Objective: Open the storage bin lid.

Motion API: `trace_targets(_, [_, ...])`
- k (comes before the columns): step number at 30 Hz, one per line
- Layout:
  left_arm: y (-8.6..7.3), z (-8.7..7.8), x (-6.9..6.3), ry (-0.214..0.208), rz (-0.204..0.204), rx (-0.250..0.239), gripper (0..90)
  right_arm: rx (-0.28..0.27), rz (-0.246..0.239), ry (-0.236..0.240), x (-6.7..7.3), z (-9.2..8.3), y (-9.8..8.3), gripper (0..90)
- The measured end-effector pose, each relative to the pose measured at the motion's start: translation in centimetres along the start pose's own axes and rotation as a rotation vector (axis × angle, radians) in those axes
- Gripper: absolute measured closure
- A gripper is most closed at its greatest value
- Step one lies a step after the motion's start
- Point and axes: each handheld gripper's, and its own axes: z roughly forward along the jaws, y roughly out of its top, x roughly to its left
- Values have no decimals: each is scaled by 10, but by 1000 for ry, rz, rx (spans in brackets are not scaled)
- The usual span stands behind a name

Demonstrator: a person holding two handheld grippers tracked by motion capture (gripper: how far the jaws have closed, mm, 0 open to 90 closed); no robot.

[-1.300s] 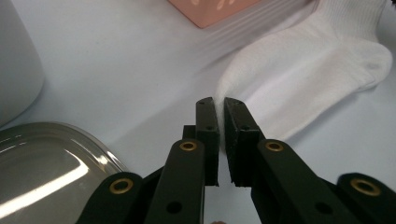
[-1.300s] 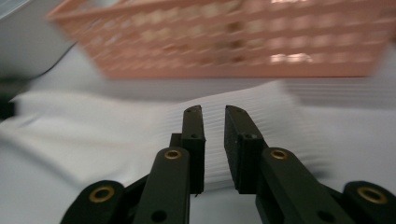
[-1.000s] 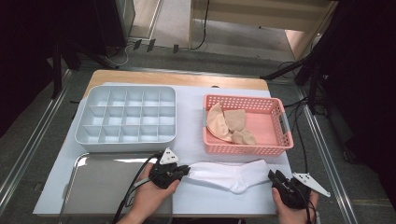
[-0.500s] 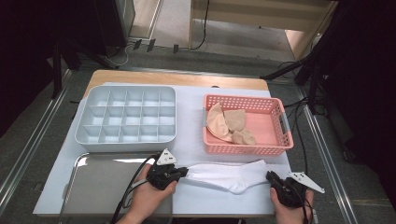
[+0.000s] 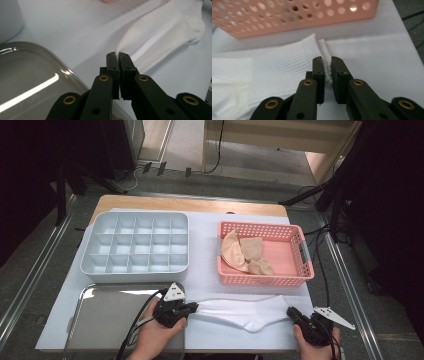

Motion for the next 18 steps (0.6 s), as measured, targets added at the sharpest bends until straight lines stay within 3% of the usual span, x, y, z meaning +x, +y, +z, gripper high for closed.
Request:
trace_targets(5, [-1,1,-1,2,-9,-19,787,-71,42,-18,-2,-7,-2,664])
trace_targets(9, [-2,1,1,-6,-20,-28,764,-45,59,-11,-5,-4,-5,594])
trace_targets(14, [-2,-2,0,2,-24,-49,708,1,29,4,0,2,-10,594])
trace_targets(18, [-1,-6,-5,10,-22,-90,658,6,11,-28,3,3,-10,704])
